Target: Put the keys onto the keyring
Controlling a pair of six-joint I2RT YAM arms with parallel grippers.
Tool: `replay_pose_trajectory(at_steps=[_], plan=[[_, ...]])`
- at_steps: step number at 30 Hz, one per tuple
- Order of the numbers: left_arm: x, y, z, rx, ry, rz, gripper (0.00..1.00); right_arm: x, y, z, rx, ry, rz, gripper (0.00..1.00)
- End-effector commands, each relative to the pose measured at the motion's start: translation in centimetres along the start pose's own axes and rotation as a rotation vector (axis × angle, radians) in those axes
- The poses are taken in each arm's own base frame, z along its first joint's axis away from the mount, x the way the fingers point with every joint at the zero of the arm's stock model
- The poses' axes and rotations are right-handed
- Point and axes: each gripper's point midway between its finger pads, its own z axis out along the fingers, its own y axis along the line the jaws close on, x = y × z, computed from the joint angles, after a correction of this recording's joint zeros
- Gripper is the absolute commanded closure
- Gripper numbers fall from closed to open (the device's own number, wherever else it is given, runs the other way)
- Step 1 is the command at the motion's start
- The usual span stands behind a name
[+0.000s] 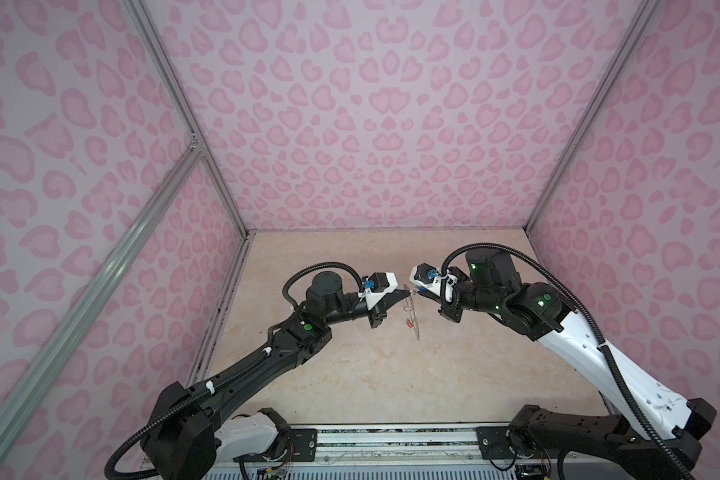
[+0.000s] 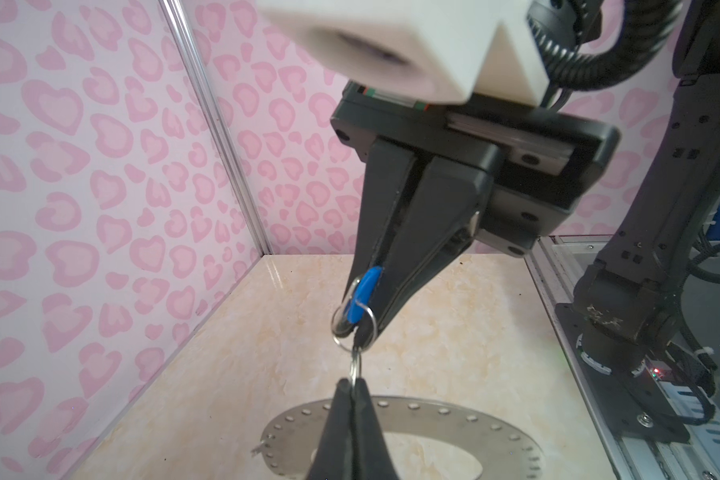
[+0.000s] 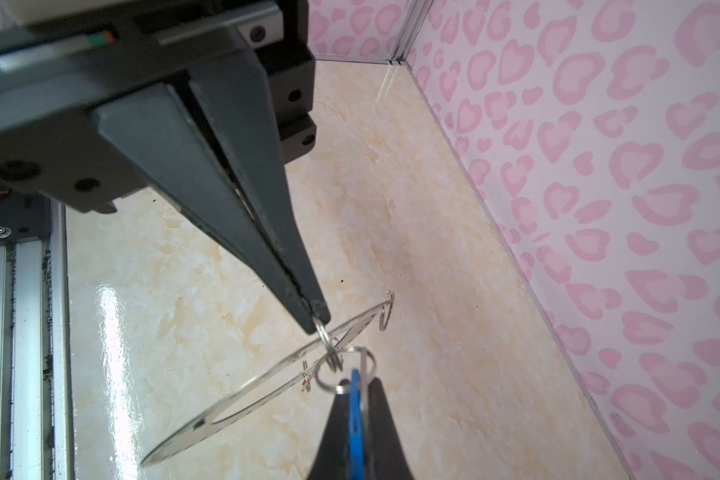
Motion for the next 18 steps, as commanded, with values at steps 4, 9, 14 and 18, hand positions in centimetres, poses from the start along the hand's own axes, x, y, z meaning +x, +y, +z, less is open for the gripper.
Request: replay_pose_trajectory(at_steps=[4, 9, 14, 18], plan=[[-0.3, -0.3, 0.0, 0.022, 0.0, 0.017, 0.97, -0.2, -0.2, 0.0, -0.004, 0.011, -0.035, 1.0], [0.7, 0.4, 0.2, -0.007, 0.034, 0.001, 0.77, 0.5, 0.0, 0.5, -0.026, 0.056, -0.046, 1.0], [2.0, 2.5, -1.1, -0.11, 0.059, -0.034, 0.65, 2.5, 0.4, 2.3, -0.056, 0.132, -0.05, 1.0], [3.3, 4.1, -3.2, -0.193, 0.086, -0.062, 0.65, 4.1, 0.8, 4.5, -0.098, 0.172, -0.053, 1.0]])
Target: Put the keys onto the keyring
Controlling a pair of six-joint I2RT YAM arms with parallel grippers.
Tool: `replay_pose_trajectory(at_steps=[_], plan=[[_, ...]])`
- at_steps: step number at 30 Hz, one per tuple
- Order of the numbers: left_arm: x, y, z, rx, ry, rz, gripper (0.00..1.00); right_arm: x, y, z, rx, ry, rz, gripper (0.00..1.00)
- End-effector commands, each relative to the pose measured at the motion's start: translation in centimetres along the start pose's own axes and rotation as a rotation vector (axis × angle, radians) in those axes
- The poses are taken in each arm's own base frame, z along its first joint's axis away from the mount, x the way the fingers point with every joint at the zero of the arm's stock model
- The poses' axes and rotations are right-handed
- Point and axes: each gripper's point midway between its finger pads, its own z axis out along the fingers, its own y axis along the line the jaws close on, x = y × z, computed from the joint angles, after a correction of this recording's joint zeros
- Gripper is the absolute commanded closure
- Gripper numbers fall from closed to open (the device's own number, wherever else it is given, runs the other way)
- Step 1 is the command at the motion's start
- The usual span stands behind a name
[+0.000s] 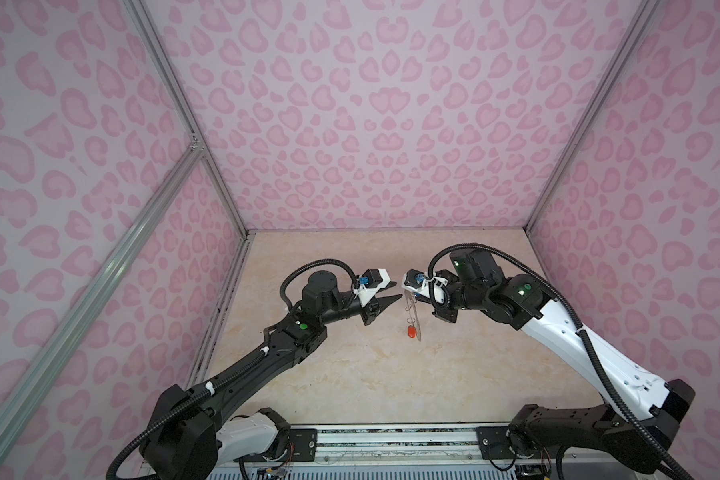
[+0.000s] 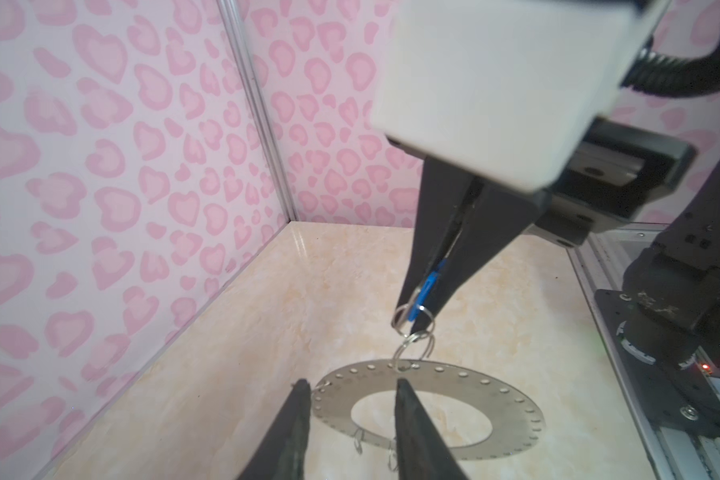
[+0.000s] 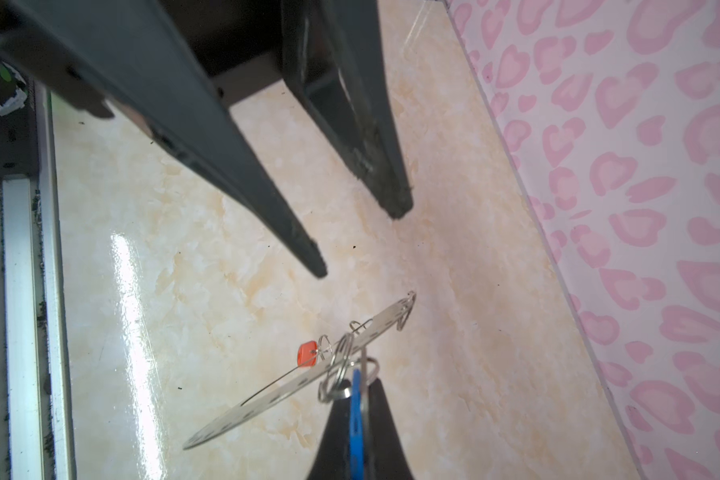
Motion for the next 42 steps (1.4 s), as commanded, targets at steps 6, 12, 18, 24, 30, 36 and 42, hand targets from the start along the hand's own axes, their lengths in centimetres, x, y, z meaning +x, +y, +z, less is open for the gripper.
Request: replay_pose_trajectory(at_steps=[6, 12, 18, 24, 30, 36, 42], plan=[[2.1, 5.1, -4.8, -0.279, 0.04, -0.078, 0.65, 0.4, -0.1, 5.6, -0.078, 0.03, -0.051, 1.0], [2.2, 7.5, -8.0, -0.472, 0.074, -0.102, 0.65, -4.6, -1.1, 9.0, -0.14, -0.045, -0.143, 1.0], [3.3, 8.8, -9.3, -0.575, 0.152, -0.133, 0.65, -4.6, 0.1, 11.4, -0.231, -0.053, -0.205, 1.0], [4.1, 9.0, -9.4, -0.593, 0.178, -0.161, 0.65, 2.9, 2.1, 14.7, -0.306, 0.055, -0.18, 1.0], [4.2, 8.6, -9.3, -0.578, 0.175, -0.18, 0.65, 8.3, 3.5, 14.6, -0.357, 0.15, -0.175, 1.0], [4.4, 8.1, -8.9, -0.556, 0.181, -0.19, 0.65, 13.4, 4.7, 14.4, -0.406, 0.262, -0.15, 1.0], [5.9, 7.9, -8.2, -0.545, 0.216, -0.197, 0.65, 16.4, 4.4, 14.9, -0.382, 0.322, -0.092, 1.0]])
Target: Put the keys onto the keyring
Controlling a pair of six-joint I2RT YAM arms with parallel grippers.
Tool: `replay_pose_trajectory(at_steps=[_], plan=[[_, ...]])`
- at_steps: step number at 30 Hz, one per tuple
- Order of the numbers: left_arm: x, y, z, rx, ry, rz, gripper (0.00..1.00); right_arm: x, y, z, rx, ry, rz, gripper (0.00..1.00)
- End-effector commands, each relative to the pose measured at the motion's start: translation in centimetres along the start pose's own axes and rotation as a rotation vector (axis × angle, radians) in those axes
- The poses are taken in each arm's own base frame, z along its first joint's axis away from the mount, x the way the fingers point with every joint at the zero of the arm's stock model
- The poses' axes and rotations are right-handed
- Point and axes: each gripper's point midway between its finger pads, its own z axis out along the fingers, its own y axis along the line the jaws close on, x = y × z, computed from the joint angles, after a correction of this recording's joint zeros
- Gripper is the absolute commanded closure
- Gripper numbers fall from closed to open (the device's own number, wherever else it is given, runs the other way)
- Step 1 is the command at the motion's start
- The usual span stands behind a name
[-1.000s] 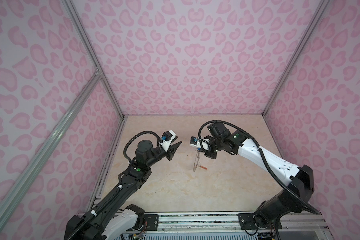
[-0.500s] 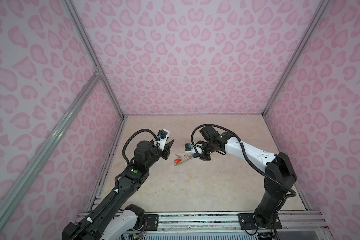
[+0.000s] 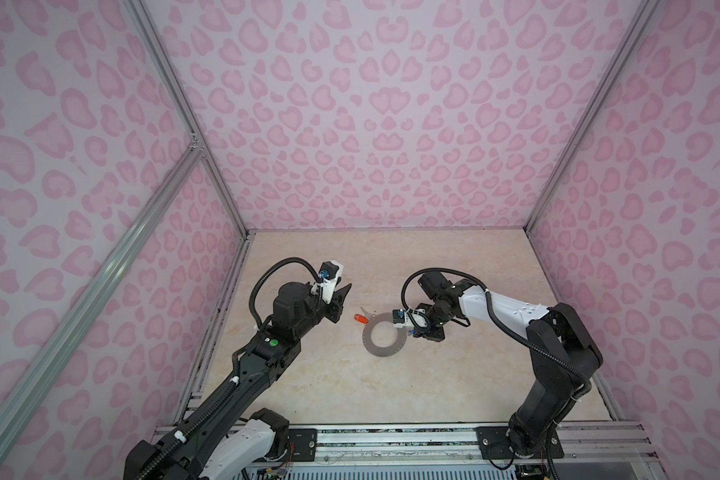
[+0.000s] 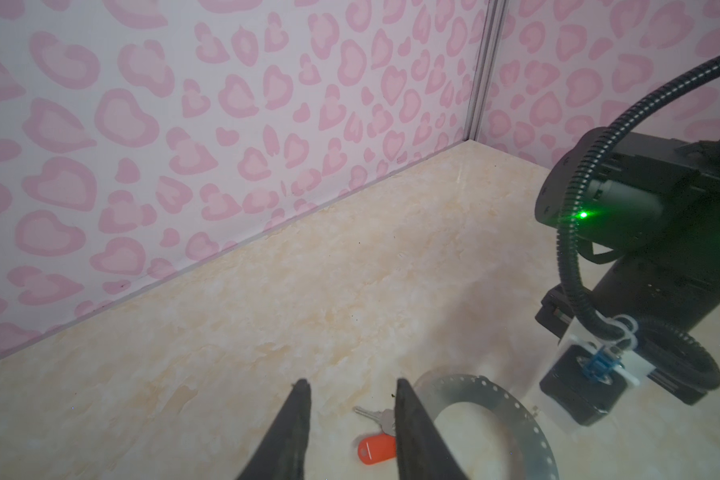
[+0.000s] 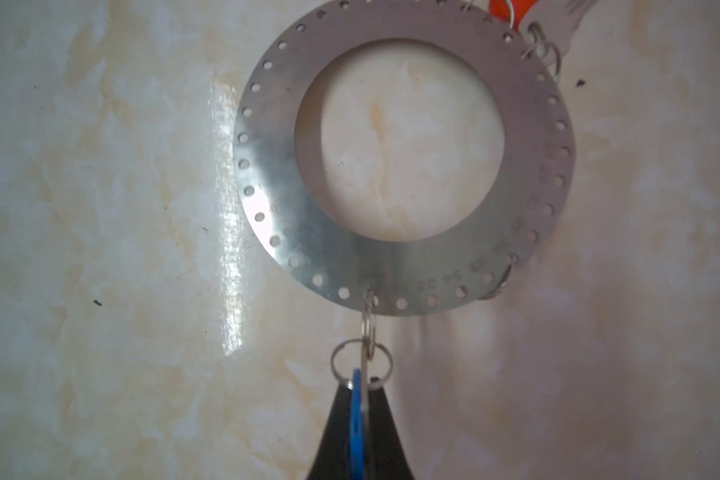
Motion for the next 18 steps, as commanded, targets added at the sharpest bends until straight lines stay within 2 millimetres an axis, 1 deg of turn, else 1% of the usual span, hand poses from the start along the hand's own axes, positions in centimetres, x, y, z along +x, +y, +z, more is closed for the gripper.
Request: replay_pose_trajectory(at_steps=[1, 6, 7, 12, 18], plan=[[0.3, 0.0, 0.4, -0.002, 0.005, -0.003, 0.65, 1.2, -0.4, 0.7, 0.017, 0.028, 0.013, 1.0], [0.8, 0.0, 1.0, 0.003, 0.023, 0.005, 0.65, 3.9, -0.4, 1.9, 0.016, 0.112, 0.073, 1.0], [0.9, 0.0, 1.1, 0.004, 0.027, 0.008, 0.65, 4.2, -0.4, 1.9, 0.018, 0.116, 0.079, 1.0], [1.4, -0.1, 1.7, 0.013, 0.042, 0.017, 0.65, 6.0, -0.9, 1.9, 0.052, 0.153, 0.134, 1.0], [1.8, -0.1, 1.9, 0.015, 0.048, 0.031, 0.65, 8.2, -0.9, 2.0, 0.083, 0.222, 0.165, 1.0]])
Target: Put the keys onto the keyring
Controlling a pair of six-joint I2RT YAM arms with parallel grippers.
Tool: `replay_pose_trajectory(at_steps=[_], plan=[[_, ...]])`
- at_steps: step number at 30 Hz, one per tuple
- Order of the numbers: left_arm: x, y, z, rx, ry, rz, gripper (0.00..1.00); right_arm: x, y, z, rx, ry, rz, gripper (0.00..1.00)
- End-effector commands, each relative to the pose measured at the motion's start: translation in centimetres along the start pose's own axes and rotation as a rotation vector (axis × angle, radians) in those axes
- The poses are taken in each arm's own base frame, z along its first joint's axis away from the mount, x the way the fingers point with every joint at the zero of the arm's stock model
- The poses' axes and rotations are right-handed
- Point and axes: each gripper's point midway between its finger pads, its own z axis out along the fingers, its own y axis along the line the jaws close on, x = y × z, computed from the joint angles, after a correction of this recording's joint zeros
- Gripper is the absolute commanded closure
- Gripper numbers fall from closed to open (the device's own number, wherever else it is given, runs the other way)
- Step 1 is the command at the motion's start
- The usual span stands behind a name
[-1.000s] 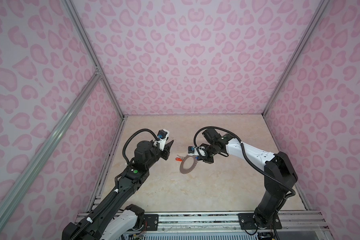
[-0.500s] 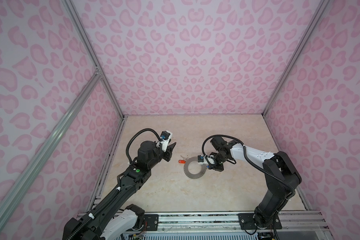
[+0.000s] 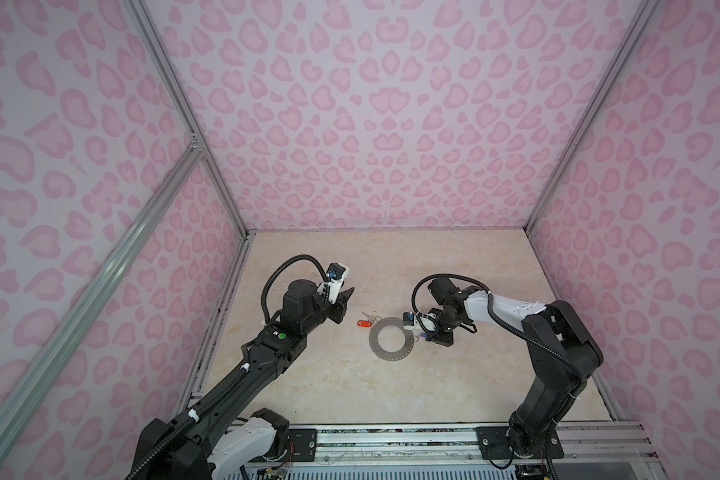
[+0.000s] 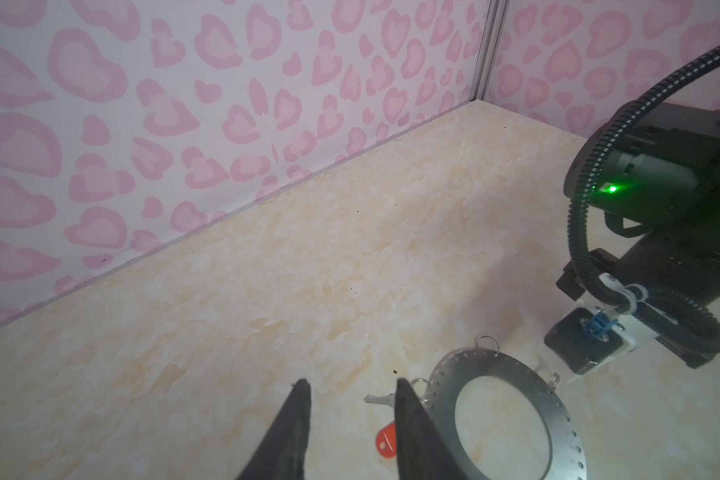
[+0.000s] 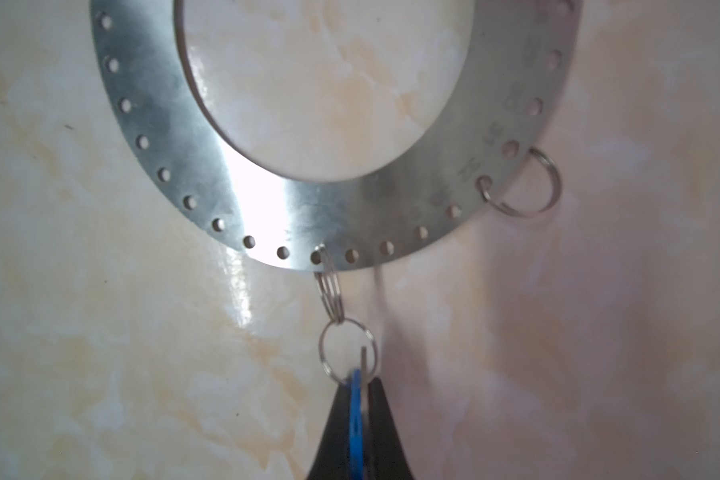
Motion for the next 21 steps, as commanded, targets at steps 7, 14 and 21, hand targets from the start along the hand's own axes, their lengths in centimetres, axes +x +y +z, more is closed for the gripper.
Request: replay_pose_trajectory(at_steps=[7, 14, 21], plan=[[-0.9, 1.1, -0.7, -0.052, -0.062, 0.044, 0.62, 3.3, -1.0, -0.5, 0.054, 0.096, 0.115, 0.63], [-1.2, 3.4, -1.9, -0.129, -0.082, 0.035, 0.58, 4.3, -2.9, -3.1, 0.184, 0.045, 0.166, 0.0], [1.8, 8.9, -3.1, -0.309, -0.079, -0.099, 0.14, 7.8, -7.5, -9.1, 0.478, -0.137, 0.38, 0.0]])
